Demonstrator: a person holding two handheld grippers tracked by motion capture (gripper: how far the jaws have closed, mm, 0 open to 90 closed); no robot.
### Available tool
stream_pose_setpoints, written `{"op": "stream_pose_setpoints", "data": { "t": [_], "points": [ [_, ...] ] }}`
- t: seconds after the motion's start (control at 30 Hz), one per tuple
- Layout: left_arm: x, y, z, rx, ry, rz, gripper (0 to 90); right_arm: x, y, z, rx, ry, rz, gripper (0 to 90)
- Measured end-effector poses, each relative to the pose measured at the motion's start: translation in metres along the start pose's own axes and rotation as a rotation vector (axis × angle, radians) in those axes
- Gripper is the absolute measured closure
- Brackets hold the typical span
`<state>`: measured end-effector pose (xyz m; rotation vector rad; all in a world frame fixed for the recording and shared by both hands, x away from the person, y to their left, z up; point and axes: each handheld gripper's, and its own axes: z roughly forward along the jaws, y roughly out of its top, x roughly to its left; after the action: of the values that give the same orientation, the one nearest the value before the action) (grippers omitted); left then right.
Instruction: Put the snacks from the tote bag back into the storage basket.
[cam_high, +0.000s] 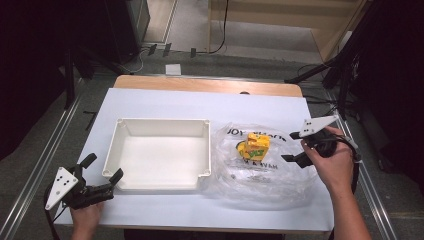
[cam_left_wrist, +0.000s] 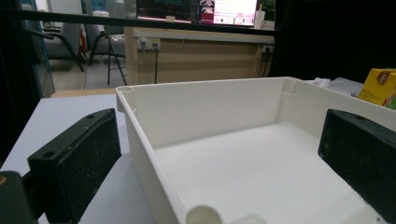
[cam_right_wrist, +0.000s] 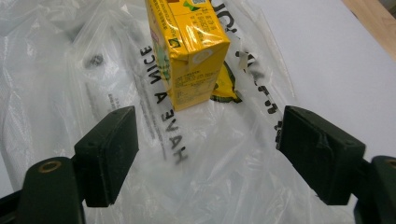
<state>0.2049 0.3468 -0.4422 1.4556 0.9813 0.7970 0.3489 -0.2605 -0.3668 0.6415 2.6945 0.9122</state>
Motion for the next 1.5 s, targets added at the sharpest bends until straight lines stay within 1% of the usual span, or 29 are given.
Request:
{"op": "stream_pose_setpoints", "data": {
  "t": [0.1,0.17,0.2,0.33,0.43,0.47,0.57,0.73,0.8,0.87,0.97,1.37,1.47,1.5],
  "points": [
    [0.000,0.000,0.000,0.002,-0.001,0.003,0.0,-0.001,0.006,0.002,0.026,0.006,-0.013,22.5],
    [0.000,0.000,0.000,0.003,0.000,0.004,0.0,-0.002,0.007,0.003,0.029,0.005,-0.014,23.4],
    [0.000,0.000,0.000,0.005,-0.001,0.006,0.0,-0.002,0.010,0.005,0.037,0.011,-0.024,26.6],
    [-0.001,0.000,0.001,0.007,-0.003,0.010,0.0,-0.004,0.016,0.010,0.063,0.011,-0.056,29.2],
    [-0.001,0.000,0.001,0.007,-0.003,0.010,0.0,-0.004,0.022,0.013,0.079,0.018,-0.064,30.9],
    [-0.001,0.000,0.001,0.006,-0.003,0.010,0.0,-0.004,0.023,0.014,0.081,0.017,-0.071,31.0],
    [-0.001,0.000,0.000,0.006,-0.003,0.010,0.0,-0.004,0.029,0.016,0.087,0.030,-0.072,31.7],
    [-0.001,0.000,0.000,0.006,-0.005,0.010,0.0,-0.004,0.038,0.021,0.108,0.054,-0.106,31.4],
    [-0.001,0.000,0.000,0.006,-0.004,0.010,0.0,-0.004,0.041,0.023,0.121,0.054,-0.115,31.4],
    [-0.001,0.000,0.000,0.005,-0.005,0.010,0.0,-0.004,0.044,0.025,0.123,0.068,-0.127,31.5],
    [-0.001,0.000,0.000,0.005,-0.005,0.009,0.0,-0.003,0.048,0.029,0.140,0.076,-0.141,31.5],
    [-0.001,0.000,0.000,0.006,-0.006,0.009,0.0,-0.001,0.067,0.047,0.201,0.095,-0.182,33.4],
    [-0.001,0.000,0.000,0.006,-0.007,0.010,0.0,0.000,0.072,0.052,0.216,0.100,-0.199,33.9],
    [0.000,0.000,0.000,0.006,-0.008,0.011,0.0,0.001,0.073,0.053,0.227,0.102,-0.192,34.2]
  ]
}}
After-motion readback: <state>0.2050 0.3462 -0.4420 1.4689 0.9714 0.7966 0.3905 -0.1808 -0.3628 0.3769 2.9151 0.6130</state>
